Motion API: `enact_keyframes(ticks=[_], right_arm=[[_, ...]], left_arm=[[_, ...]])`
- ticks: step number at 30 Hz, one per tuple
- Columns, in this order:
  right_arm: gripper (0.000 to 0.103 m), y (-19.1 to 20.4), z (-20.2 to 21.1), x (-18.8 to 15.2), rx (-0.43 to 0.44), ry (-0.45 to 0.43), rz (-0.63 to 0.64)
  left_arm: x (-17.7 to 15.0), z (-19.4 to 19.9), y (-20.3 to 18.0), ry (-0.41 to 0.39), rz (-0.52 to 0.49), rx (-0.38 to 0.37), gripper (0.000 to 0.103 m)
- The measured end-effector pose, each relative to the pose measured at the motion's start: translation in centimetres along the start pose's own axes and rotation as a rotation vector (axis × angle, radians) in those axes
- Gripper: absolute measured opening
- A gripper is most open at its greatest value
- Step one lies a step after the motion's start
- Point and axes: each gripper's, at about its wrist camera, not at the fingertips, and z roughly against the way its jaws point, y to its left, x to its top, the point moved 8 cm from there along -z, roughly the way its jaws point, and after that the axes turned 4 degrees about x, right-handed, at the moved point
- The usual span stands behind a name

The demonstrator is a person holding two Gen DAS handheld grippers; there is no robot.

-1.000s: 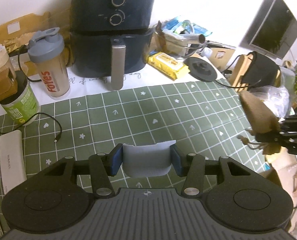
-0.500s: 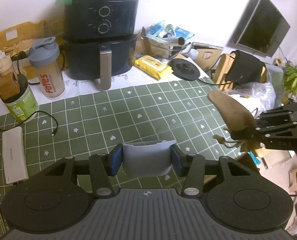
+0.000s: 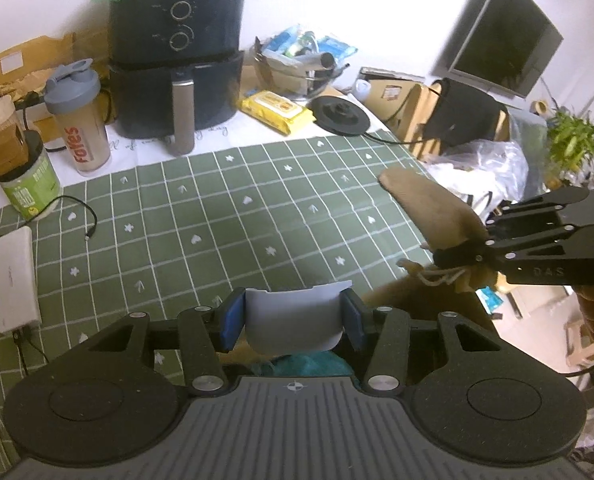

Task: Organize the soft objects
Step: 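Carry the earbud case and tan pouch over the cardboard box with both grippers, then lower the earbud case and pouch into the box and open both grippers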

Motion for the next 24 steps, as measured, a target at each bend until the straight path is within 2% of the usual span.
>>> enact_keyframes(ticks=[16,21,24], right_arm=[[0.016,2.4,1.0,-4.4,0.024,0.039,-0.034],[0.016,2.8,1.3,-5.5,0.019,0.046,-0.05],[0.016,2.7,1.4,-6.2,0.011,0.05,-0.068]], left_arm=[[-4.6,1.0,-3.2,0.071,-0.041,-0.041,0.05],[-6.2,-0.1,-3.2,0.134,-0.071,0.012,0.054],[-7.0,-0.2,-3.0,0.152,-0.083,0.036,0.062]])
